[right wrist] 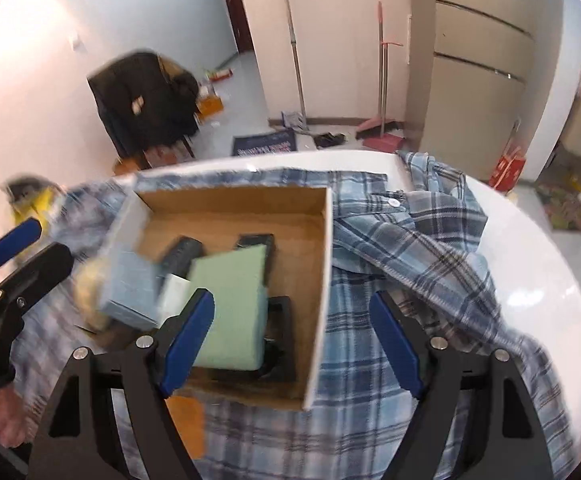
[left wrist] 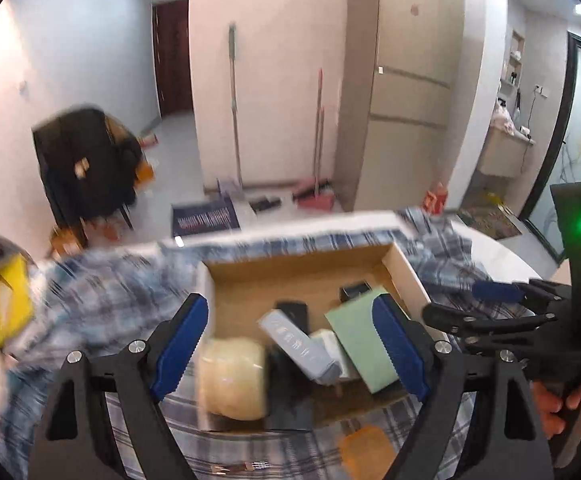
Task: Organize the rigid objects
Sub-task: 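Lower the green pad and grey box into the box and open both grippers, then grasp the orange soap box with the right gripper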
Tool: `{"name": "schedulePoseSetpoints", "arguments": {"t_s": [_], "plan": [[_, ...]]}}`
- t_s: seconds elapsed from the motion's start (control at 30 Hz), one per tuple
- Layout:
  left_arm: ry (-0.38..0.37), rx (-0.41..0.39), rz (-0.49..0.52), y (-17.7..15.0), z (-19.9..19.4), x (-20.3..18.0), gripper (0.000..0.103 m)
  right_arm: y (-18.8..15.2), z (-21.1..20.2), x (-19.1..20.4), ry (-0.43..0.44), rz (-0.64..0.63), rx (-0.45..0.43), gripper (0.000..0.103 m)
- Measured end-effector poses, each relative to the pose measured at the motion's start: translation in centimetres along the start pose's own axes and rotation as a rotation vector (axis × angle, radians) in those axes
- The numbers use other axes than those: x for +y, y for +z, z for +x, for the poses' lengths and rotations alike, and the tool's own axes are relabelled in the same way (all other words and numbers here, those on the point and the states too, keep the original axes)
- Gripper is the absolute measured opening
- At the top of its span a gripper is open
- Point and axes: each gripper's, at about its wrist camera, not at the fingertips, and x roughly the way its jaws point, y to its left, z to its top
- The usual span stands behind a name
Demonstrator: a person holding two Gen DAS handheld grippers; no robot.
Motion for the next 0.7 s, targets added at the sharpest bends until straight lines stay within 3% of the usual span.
{"name": "schedulePoseSetpoints", "arguments": {"t_s": [0.13,0.17,0.23,0.37,0.53,0.7], "plan": [[0.021,-0.161,0.044,-0.4,-4.9,0.6,0.088,-1.2,-2.2,0.0,0.120,0.082,-0.012,0.079],[0.015,-0.185,0.040,-0.6,-5.8,0.8,0.089,-1.5,-2.7,0.3,0.125,0.081,-0.017,0.079],[-0.007,-0.226,0.014,-1.5,-7.9,1.2,0.103,-2.4,-4.1,0.9,0.116,0.059,-0.036,0.079],[-0.020,-0.292,-0.031,-3.3,-11.4,1.9,0.103,-4.5,-7.3,1.7,0.101,0.026,-0.078,0.079],[-0.056,-0.263,-0.043,-5.6,-13.0,2.4,0.103,-6.9,-9.6,2.3,0.066,0.020,-0.125,0.079],[0.012,-0.188,-0.023,-8.8,-12.4,2.3,0.103,-8.7,-8.5,3.8,0.027,0.040,-0.144,0.080]]}}
